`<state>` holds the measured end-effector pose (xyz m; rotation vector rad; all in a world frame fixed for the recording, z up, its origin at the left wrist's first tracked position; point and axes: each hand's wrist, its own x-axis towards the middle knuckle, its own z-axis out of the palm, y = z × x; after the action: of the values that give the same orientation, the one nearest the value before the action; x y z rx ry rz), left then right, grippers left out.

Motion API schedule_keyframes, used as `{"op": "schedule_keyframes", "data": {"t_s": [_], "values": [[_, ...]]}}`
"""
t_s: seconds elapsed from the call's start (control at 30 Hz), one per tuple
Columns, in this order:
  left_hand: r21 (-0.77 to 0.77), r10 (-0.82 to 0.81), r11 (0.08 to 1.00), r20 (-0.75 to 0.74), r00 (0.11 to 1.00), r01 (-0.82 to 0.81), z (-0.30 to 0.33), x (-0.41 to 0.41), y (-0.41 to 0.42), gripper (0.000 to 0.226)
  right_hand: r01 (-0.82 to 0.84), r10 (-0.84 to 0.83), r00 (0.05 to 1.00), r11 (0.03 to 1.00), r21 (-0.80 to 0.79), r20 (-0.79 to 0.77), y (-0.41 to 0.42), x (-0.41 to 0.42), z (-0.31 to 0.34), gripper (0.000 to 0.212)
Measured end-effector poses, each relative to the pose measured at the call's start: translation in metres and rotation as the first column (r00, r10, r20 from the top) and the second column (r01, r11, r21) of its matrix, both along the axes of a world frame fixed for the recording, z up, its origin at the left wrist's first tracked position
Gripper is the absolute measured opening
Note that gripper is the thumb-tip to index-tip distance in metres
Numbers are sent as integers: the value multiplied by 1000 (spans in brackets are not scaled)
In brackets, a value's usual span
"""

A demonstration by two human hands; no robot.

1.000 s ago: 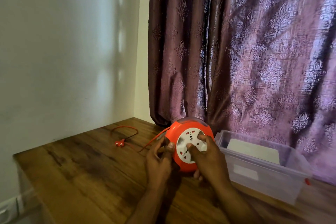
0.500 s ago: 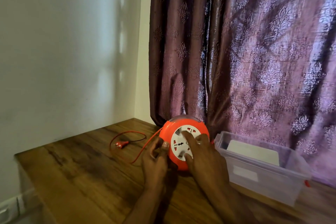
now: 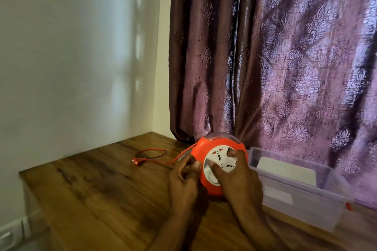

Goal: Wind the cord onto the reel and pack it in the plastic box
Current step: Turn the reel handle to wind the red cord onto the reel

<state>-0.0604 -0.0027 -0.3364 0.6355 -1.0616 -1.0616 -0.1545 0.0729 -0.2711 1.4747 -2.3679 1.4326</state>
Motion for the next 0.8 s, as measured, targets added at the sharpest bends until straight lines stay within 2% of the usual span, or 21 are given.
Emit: {"op": "schedule_keyframes", "data": {"t_s": [0.1, 0.17, 0.23, 0.27, 0.33, 0.37, 0.43, 0.5, 0.6, 0.67, 0.7, 0.8], "values": [[-17, -47, 999, -7, 999, 47, 1, -2, 2, 42, -28, 41, 967, 998, -56, 250, -2, 0, -2, 51], [-23, -63, 998, -45, 997, 62, 1, -1, 0, 48, -85, 129, 894, 989, -121, 429, -3, 1, -2, 41], [-18, -67, 998, -93, 993, 65, -1, 0, -3, 49, -120, 177, 865, 982, -149, 469, -5, 2, -3, 34], [-13, -70, 998, -110, 991, 69, -2, 0, -5, 50, -119, 163, 907, 984, -135, 389, -5, 3, -4, 33], [15, -67, 997, -154, 986, 70, -2, 0, -7, 49, -65, 73, 993, 994, -86, 90, -6, 2, -8, 35], [27, -58, 998, -170, 984, 63, -2, 1, -8, 46, -53, 48, 996, 996, -65, -71, -5, 2, -9, 40], [53, -28, 998, -188, 982, 39, -4, 2, -10, 29, -70, 65, 936, 998, -2, -345, -4, 5, -11, 56], [92, -5, 995, -189, 982, 23, -6, 3, -13, 19, -95, 130, 854, 991, 95, -504, -5, 8, -15, 64], [109, -6, 994, -178, 984, 26, -5, 5, -11, 26, -113, 204, 820, 974, 199, -534, -7, 9, -17, 77], [89, -26, 995, -176, 984, 42, -2, 3, -6, 17, -100, 193, 815, 976, 195, -546, -6, 6, -16, 78], [73, -45, 996, -182, 982, 60, -1, 2, -4, 21, -96, 186, 816, 977, 189, -547, -6, 4, -15, 76], [20, -106, 993, -218, 970, 113, -2, 0, -6, 58, -100, 165, 844, 983, 154, -510, -5, -1, -15, 67]]}}
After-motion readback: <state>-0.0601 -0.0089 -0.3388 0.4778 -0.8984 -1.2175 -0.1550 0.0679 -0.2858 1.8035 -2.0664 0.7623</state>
